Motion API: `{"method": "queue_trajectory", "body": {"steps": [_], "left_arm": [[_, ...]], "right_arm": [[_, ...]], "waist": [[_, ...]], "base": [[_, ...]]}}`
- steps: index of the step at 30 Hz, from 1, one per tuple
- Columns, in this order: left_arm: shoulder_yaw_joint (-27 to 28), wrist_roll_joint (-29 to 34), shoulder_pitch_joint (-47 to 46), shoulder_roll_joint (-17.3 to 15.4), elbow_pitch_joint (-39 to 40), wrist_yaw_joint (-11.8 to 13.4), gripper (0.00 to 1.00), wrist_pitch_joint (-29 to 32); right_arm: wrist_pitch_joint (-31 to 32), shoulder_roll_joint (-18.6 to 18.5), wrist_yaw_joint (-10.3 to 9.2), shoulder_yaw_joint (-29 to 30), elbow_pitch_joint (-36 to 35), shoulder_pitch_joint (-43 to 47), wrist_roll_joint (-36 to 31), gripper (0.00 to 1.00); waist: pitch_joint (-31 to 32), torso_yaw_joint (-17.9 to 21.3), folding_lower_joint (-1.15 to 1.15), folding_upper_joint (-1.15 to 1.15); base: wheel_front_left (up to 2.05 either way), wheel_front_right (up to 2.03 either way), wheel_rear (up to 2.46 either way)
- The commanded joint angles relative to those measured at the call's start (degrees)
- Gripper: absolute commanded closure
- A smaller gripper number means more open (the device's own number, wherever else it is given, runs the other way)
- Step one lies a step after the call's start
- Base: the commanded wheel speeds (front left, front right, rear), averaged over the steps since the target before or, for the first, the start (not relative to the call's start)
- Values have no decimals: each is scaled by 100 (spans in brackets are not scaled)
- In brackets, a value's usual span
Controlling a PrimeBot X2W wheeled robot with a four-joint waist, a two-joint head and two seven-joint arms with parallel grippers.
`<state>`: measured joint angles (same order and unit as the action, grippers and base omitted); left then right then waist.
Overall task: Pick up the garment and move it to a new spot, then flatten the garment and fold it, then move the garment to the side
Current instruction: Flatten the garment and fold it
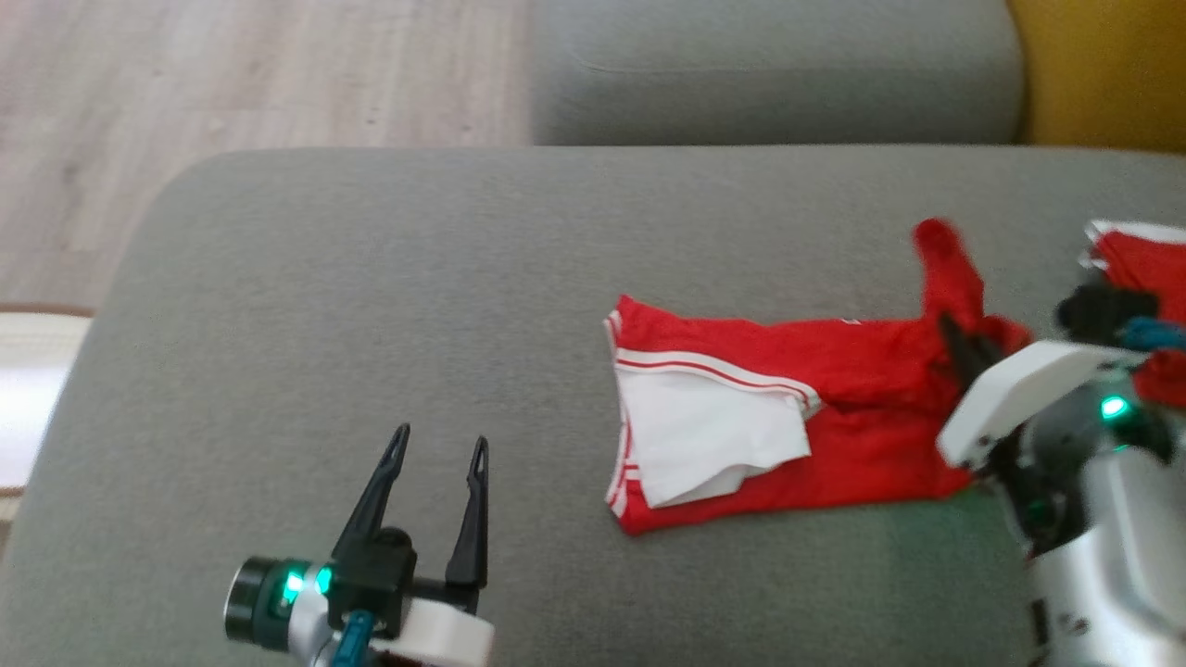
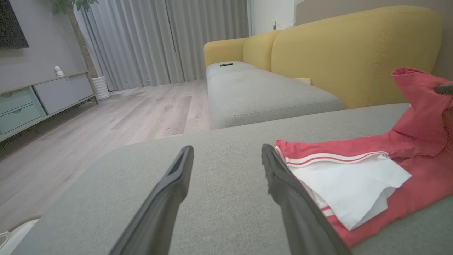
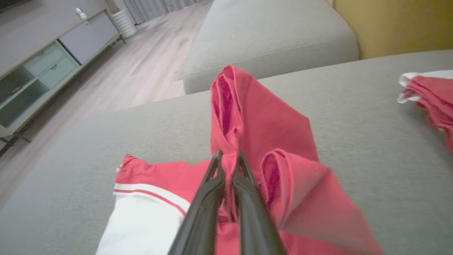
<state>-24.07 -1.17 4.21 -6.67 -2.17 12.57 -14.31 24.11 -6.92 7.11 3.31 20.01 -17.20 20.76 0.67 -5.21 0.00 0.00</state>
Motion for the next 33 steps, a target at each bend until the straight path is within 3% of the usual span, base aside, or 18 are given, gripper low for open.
{"method": "queue_trajectory", "body": {"steps": [1,8,18,25,26,27,28,33], "left_arm": [[150,-19,-126,-38,167,1,0,-69],[106,-15,-59,-63,153,-67,0,-69],[-1,20,-123,-20,61,-134,0,-69],[-28,22,-156,6,30,-129,0,-69],[-28,22,-156,7,28,-127,0,-69],[-34,25,-156,11,24,-121,0,-69],[-37,25,-155,14,22,-118,0,-69],[-3,18,-146,16,23,-80,0,-69]], "right_arm": [[-5,53,37,-172,-322,-175,44,100],[-27,382,37,-673,-372,-23,179,100],[-248,402,37,-1885,202,-247,902,100],[-497,403,37,-2284,660,-456,1205,100],[-547,403,37,-2330,746,-499,1237,88],[-703,403,37,-2358,899,-578,1312,53],[-759,403,37,-2379,969,-613,1363,2],[-1072,403,37,-2431,1057,-770,1672,0]], "waist": [[116,-179,0,0],[182,-518,0,0],[142,-830,0,0],[115,-925,0,0],[107,-931,0,0],[94,-939,0,0],[85,-941,0,0],[41,-854,0,0]], "base": [[0,0,0],[0,0,0],[0,0,0],[0,0,0],[0,0,0],[0,0,0],[0,0,0],[0,0,0]]}}
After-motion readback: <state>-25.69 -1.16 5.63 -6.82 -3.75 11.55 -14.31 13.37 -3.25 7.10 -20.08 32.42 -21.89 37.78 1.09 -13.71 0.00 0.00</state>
